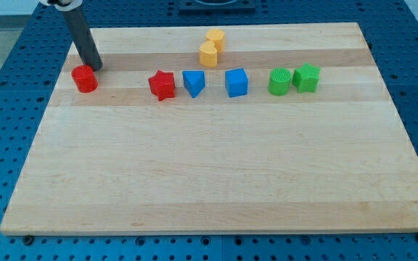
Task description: Move the red circle left center of the board
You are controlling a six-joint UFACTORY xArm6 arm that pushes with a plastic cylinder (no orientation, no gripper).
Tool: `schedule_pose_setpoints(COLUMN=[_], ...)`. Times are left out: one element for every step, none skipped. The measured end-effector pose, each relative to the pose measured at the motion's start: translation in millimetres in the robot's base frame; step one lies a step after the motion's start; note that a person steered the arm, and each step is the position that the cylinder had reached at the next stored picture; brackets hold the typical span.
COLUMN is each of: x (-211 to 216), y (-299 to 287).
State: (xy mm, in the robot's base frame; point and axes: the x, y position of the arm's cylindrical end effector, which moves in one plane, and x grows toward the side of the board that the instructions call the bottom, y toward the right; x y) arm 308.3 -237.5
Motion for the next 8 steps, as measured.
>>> schedule_pose_setpoints(x=[12.7, 19.5, 19.5, 19.5, 21.7, 44.2, 62.3, 62.4], y=[-8.3, -12.1, -14.5, -23.3, -23.3, -23.3, -23.3, -23.3])
